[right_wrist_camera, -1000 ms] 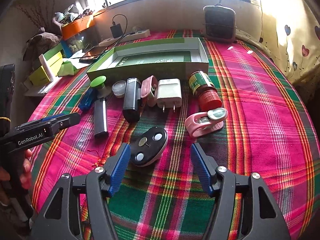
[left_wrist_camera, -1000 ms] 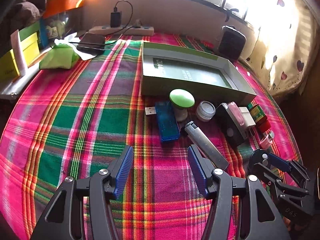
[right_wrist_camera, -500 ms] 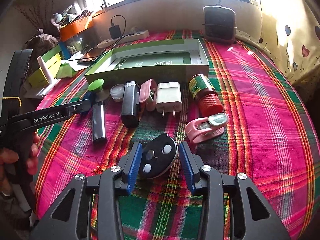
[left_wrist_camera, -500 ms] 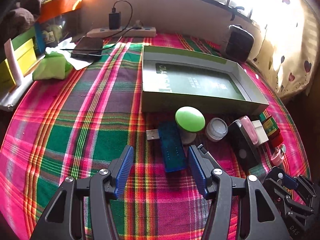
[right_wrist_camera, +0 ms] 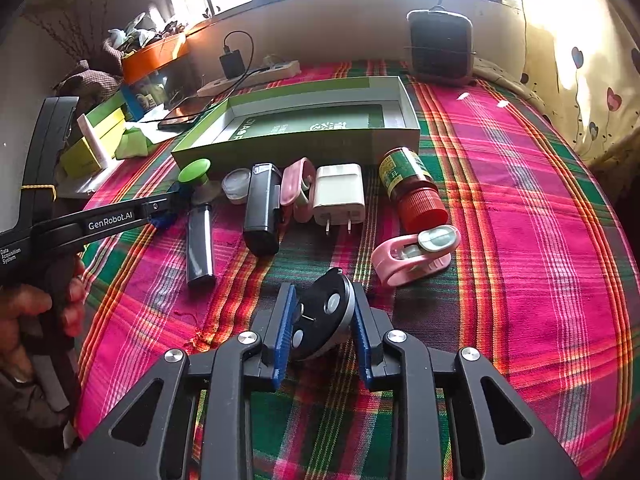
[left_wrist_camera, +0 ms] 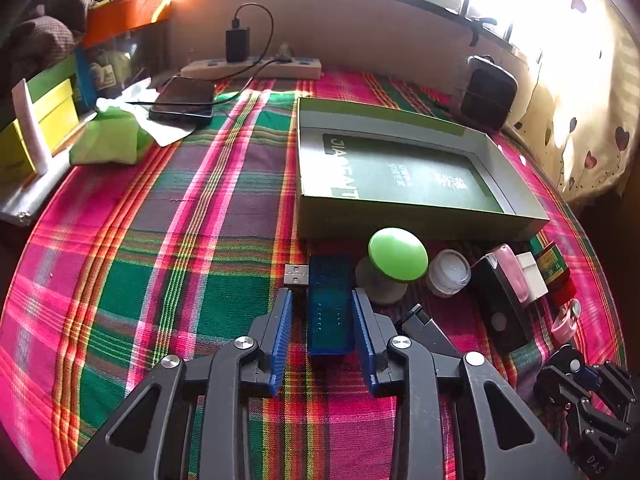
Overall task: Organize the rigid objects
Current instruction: 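Grasp the blue USB stick with the left tool while the right tool grasps the black round clip, then carry both items into the green tray and open both tools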
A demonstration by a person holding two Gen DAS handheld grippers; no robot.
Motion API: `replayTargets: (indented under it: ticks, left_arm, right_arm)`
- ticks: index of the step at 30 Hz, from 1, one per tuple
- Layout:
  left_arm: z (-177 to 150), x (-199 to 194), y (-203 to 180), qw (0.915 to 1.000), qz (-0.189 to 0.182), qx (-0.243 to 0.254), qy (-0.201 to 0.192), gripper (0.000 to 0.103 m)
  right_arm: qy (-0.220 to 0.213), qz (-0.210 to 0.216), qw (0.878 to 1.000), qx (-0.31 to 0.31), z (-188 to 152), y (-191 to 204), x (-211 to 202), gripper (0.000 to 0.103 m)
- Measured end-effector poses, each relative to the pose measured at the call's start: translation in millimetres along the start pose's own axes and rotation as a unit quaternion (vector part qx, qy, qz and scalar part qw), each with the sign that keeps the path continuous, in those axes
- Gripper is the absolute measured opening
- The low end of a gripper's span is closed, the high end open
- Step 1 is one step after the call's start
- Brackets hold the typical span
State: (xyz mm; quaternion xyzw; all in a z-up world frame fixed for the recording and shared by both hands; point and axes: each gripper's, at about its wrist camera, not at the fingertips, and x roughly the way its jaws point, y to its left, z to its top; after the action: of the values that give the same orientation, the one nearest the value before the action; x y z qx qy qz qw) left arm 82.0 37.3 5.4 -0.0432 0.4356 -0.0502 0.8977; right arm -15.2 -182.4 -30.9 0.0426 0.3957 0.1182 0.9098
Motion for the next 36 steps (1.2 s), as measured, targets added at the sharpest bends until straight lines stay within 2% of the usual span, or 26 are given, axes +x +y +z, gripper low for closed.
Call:
replayTargets:
  ticks: [3, 22, 27, 36]
  left_arm:
    - [0.2, 0.7, -0.3, 1.0000, -0.001, 0.002, -0.001, 0.021]
    - [3.1, -14.6, 0.3, 0.9998, -0.006, 0.000, -0.019, 0.021]
    - [11.9, -25.4, 2.6, 0.9996, -0.006, 0.003, -0.028, 0.021]
    - [42.8, -31.9, -0.2, 0.9988, -0.025, 0.014, -0.040, 0.021]
  right_arm:
    - [0.000, 0.000, 1.000, 0.000, 0.2, 0.0, 0.2, 0.028]
    - [-0.013, -0.002, 1.000, -0.001, 4.9, 0.3, -6.5, 0.028]
    - [-0.027, -0.006, 1.000, -0.005, 18.0, -1.4, -14.8, 0.028]
    - [-0.046, -0.012, 0.999, -0.025, 62.2, -4.9, -18.0, 0.028]
